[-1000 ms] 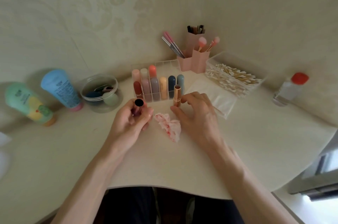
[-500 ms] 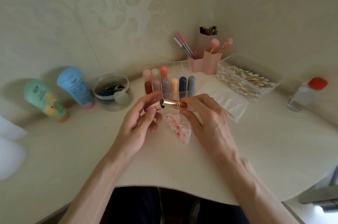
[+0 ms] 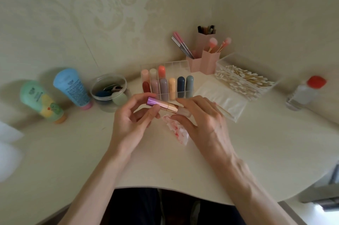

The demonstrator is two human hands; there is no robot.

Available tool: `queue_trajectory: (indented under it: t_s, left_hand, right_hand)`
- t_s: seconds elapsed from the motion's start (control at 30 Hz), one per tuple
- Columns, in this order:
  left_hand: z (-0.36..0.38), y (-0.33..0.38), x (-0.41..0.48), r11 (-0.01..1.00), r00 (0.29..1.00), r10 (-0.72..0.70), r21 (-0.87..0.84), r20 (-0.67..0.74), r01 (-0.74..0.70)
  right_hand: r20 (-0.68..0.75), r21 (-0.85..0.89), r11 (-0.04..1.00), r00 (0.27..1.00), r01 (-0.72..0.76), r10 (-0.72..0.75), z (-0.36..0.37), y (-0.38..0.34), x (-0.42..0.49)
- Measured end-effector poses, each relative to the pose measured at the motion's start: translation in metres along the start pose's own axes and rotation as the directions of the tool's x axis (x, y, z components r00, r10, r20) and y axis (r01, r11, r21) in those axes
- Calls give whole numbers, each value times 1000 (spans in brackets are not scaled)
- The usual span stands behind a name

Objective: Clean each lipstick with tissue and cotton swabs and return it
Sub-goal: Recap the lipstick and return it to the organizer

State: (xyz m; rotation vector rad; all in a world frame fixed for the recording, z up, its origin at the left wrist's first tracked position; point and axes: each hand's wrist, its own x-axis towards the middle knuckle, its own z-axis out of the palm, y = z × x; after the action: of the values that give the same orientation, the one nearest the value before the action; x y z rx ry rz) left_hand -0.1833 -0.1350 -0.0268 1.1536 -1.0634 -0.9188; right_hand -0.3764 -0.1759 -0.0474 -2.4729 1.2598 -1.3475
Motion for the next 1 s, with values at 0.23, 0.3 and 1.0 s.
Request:
queue_trajectory:
  t_s: [0.23, 0.3, 1.0]
  left_hand:
    - [11, 1, -3, 1000, 999, -22, 16, -42, 23]
    - [10, 2, -2, 999, 998, -42, 30, -52, 43]
    - [31, 29, 23, 975, 981, 153, 142, 119, -169]
  right_hand:
    - [-70, 28, 1000, 998, 10, -8, -2, -1, -1]
    - [-72, 38, 999, 997, 19, -16, -1, -1, -2]
    - [-66, 205, 956, 972, -209, 227, -2, 0, 2]
